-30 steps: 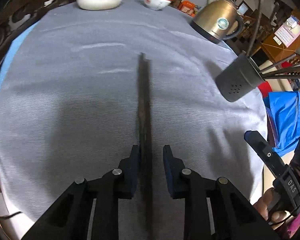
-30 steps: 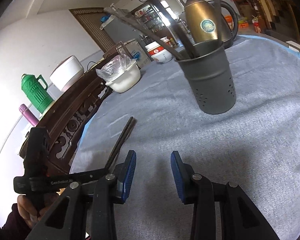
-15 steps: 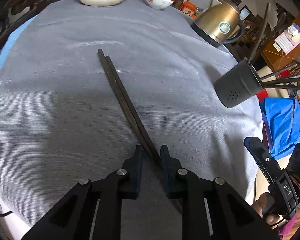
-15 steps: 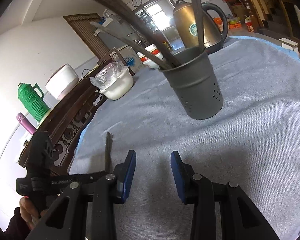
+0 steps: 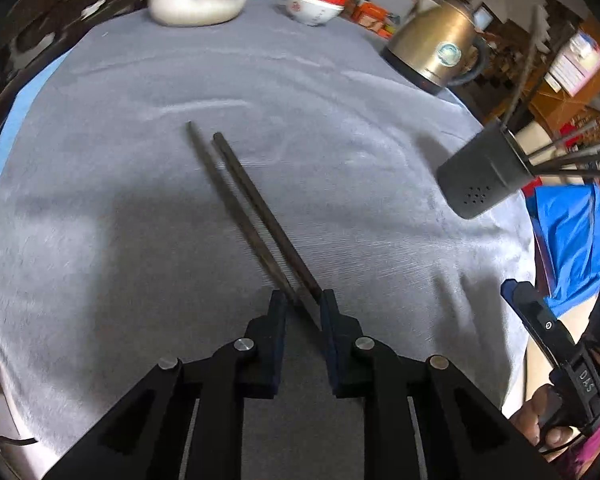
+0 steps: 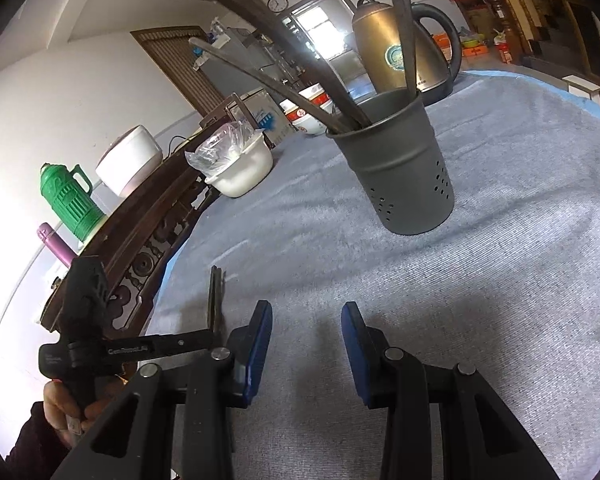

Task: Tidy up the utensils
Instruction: 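Move both open grippers back to the remaining chopsticks on the cloth, then grasp a chopstick with the left gripper while the right gripper grasps another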

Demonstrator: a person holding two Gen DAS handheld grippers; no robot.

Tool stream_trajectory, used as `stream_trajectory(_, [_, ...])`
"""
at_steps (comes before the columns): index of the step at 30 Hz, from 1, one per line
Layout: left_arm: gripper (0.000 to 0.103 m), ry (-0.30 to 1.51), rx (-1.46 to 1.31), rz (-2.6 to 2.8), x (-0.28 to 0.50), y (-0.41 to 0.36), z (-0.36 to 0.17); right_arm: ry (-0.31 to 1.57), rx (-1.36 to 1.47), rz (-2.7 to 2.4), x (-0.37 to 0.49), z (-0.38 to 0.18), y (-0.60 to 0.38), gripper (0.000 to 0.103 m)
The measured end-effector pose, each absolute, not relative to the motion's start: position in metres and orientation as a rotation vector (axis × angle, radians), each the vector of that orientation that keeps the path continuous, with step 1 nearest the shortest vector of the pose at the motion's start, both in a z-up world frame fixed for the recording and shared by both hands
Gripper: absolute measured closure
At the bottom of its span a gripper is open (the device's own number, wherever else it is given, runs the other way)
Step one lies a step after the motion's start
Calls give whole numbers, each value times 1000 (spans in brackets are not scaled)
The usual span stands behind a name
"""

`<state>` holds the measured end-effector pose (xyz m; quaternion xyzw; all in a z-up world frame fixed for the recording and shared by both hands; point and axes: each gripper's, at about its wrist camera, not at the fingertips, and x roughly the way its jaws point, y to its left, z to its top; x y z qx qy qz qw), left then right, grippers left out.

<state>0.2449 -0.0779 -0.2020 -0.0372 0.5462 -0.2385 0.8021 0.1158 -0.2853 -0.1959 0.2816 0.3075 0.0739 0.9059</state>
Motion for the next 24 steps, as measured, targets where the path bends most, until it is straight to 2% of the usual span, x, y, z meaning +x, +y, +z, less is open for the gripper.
stream_trajectory(2, [90, 1153, -19, -550, 242, -95, -200, 628, 585, 144, 114, -195, -289, 64])
stream_trajectory(8, [91, 1100, 115, -644, 230, -134, -200, 608, 601, 103, 109, -190, -302, 64])
stream_trajectory(17, [90, 1104, 203, -694, 219, -116, -200, 662, 548, 140, 126, -189, -284, 63])
stream_trajectory(19, [94, 1122, 198, -661, 225, -107, -206, 682, 515, 155, 134, -188, -273, 59])
stream_trajectory(20, [94, 1129, 176, -660, 228, -101, -205, 686, 509, 162, 137, -188, -269, 54])
stream_trajectory(24, [94, 1114, 143, -642, 231, -86, -198, 713, 452, 184, 163, -183, -253, 53])
